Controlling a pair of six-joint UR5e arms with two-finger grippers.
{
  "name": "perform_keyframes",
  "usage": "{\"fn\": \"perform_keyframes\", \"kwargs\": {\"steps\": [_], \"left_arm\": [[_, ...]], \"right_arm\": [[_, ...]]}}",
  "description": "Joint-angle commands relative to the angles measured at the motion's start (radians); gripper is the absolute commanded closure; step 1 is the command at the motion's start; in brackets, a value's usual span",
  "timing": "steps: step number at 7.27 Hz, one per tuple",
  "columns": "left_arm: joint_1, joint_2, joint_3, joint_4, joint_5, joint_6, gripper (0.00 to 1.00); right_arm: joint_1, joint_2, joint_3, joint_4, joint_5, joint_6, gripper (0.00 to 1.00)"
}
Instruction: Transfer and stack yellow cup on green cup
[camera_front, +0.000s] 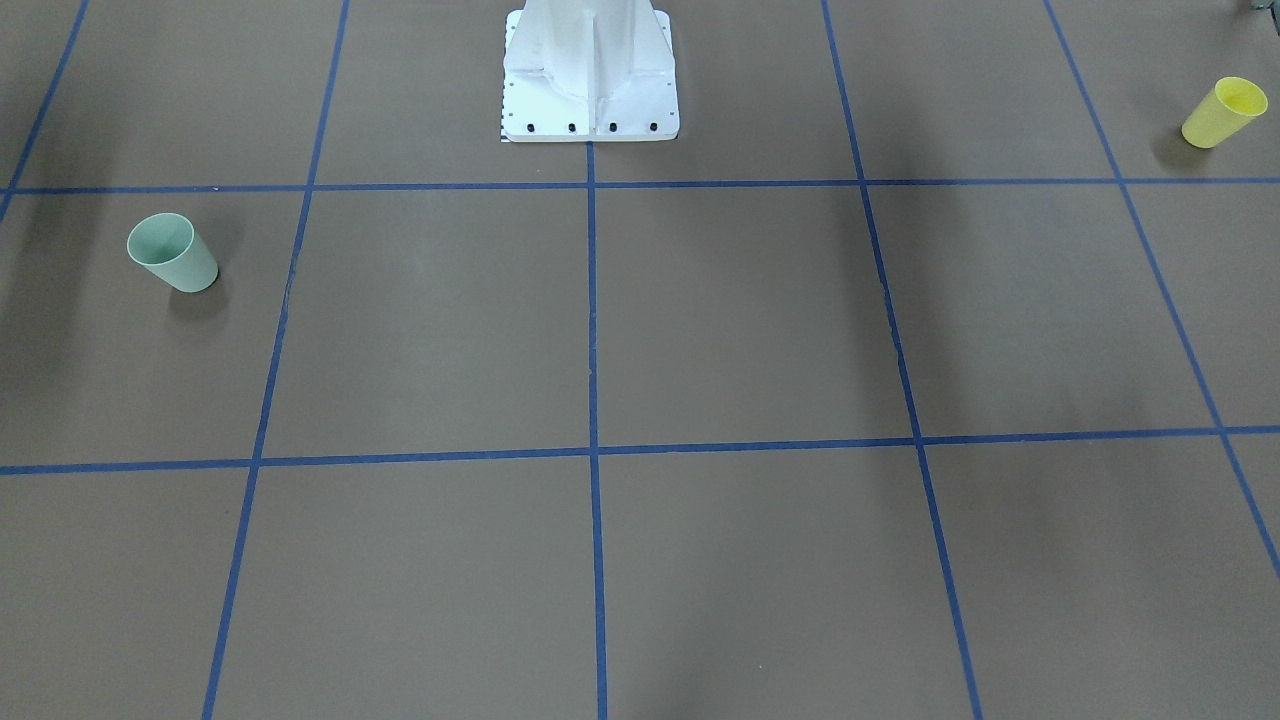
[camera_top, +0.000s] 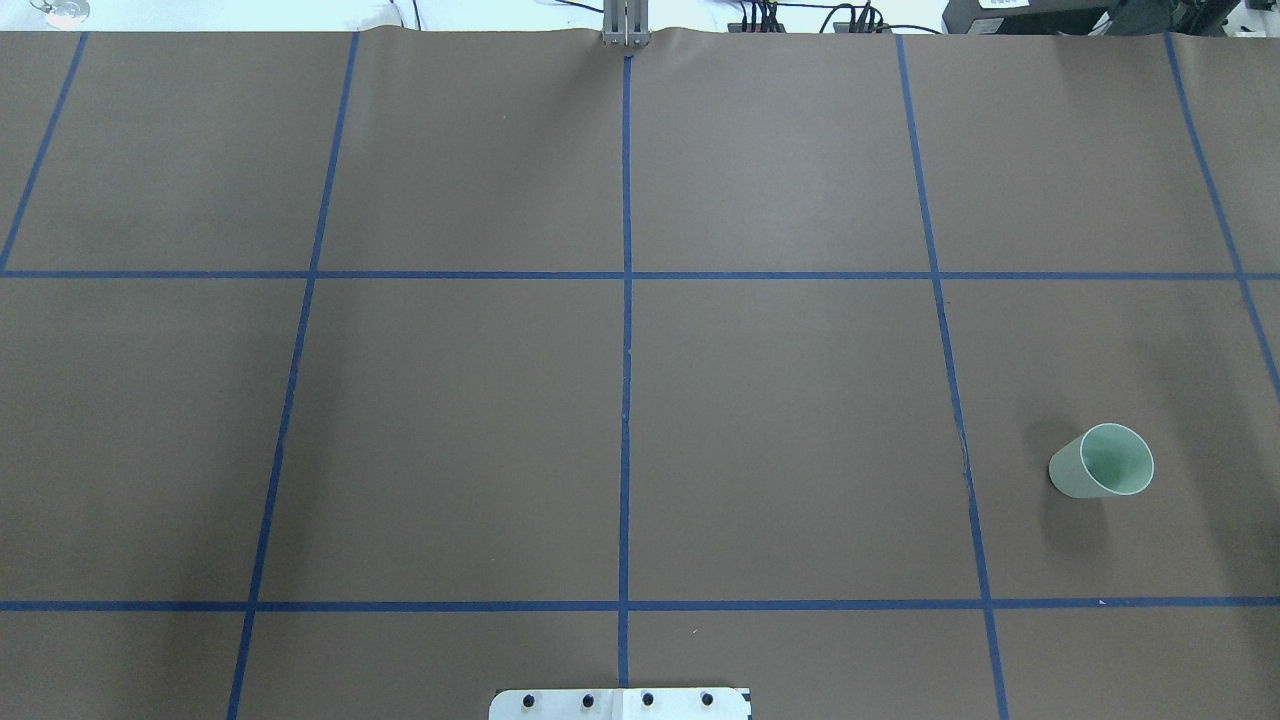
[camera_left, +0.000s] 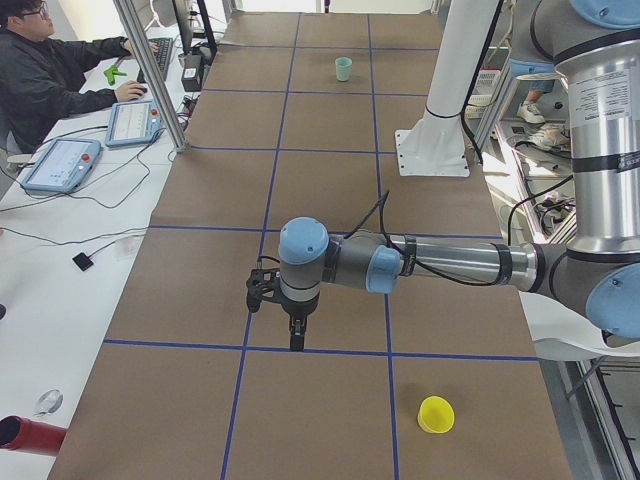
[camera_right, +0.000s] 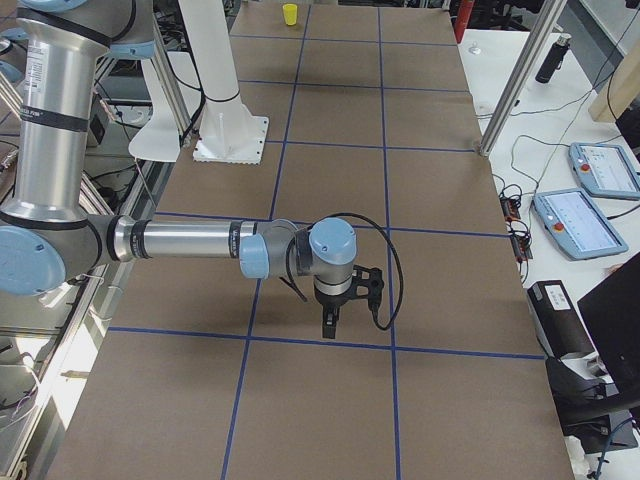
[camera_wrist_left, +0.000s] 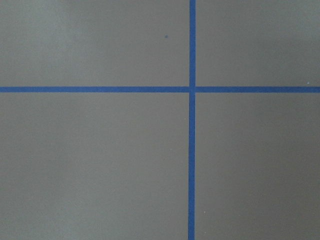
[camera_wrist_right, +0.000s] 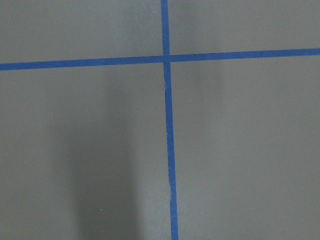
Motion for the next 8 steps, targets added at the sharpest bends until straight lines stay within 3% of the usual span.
{"fn": "perform_keyframes", "kwargs": {"steps": [1,3,5,6,7,8], "left_arm": [[0.001,0.004,-0.026,-0.002,-0.003,-0.003,0.00],[0.001,-0.028,-0.054,-0.008,0.016,-0.046,0.00],[0.048,-0.048,-0.111,-0.007,0.240,-0.190,0.00],[0.064,-0.030,-0.129,-0.005,0.293,-0.274,0.00],[0.128,-0.007,-0.157,-0.004,0.377,-0.404,0.00],[0.262,0.035,-0.192,-0.002,0.525,-0.581,0.00]], "right_arm": [[0.000,0.009,0.003,0.000,0.003,0.001,0.00],[-0.002,0.026,0.009,-0.004,-0.006,0.004,0.00],[-0.002,0.058,0.024,-0.010,-0.004,0.009,0.00],[-0.002,0.057,0.023,-0.012,-0.007,0.016,0.00],[-0.002,0.052,0.024,-0.012,-0.009,0.016,0.00],[-0.002,0.046,0.024,-0.012,-0.007,0.016,0.00]]}}
